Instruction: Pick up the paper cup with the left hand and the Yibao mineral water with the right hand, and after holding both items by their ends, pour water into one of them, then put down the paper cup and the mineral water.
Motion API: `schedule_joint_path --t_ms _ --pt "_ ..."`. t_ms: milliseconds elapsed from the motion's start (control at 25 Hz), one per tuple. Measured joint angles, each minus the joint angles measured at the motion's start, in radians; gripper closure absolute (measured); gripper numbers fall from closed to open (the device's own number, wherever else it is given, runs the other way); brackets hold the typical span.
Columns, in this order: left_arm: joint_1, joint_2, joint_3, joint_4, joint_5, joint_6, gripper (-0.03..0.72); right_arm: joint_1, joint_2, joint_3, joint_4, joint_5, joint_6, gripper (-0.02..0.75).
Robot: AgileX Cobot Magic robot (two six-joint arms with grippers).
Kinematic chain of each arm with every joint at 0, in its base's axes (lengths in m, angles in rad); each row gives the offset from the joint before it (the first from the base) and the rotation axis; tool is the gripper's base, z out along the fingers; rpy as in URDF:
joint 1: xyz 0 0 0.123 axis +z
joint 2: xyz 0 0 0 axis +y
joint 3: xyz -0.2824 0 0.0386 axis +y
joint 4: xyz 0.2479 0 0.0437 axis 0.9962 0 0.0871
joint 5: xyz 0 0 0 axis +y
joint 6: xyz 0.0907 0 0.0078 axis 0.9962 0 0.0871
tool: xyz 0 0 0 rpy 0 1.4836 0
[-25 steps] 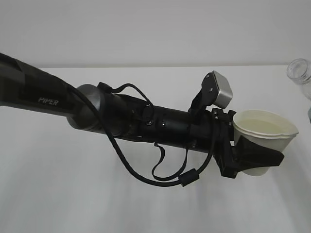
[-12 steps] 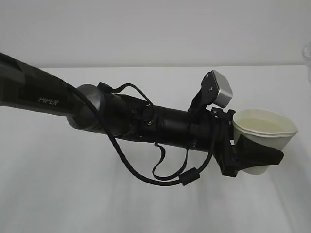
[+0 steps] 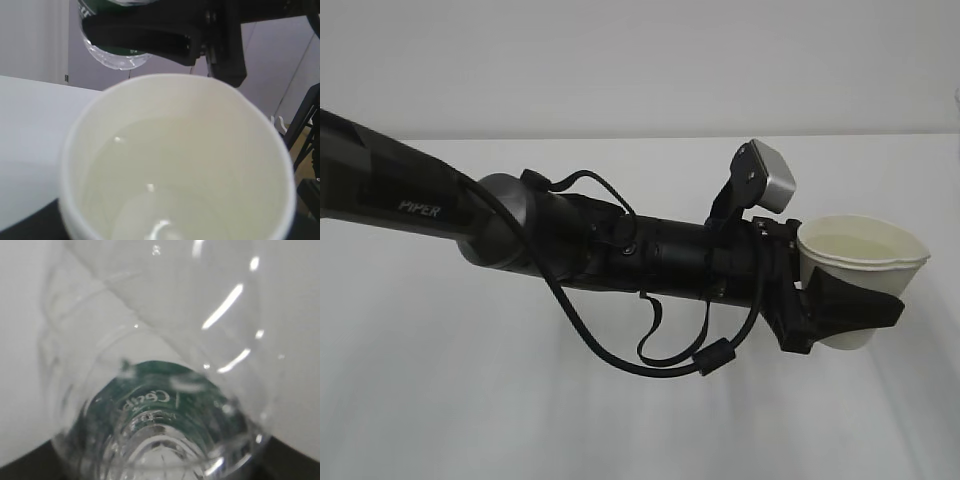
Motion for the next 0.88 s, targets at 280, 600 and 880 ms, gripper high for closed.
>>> schedule_joint_path --t_ms 280,600,880 --pt "0.0 0.0 0.0 0.0 0.0 0.0 0.249 0.0 0.0 0.0 0.0 -0.002 0.002 0.293" --pt "0.019 -0.002 0.0 0.0 0.002 0.0 0.249 0.0 0.0 0.0 0.0 -0.002 0.083 0.293" --pt "0.062 -0.004 0.0 0.0 0.002 0.0 0.25 0.0 0.0 0.0 0.0 -0.002 0.161 0.293"
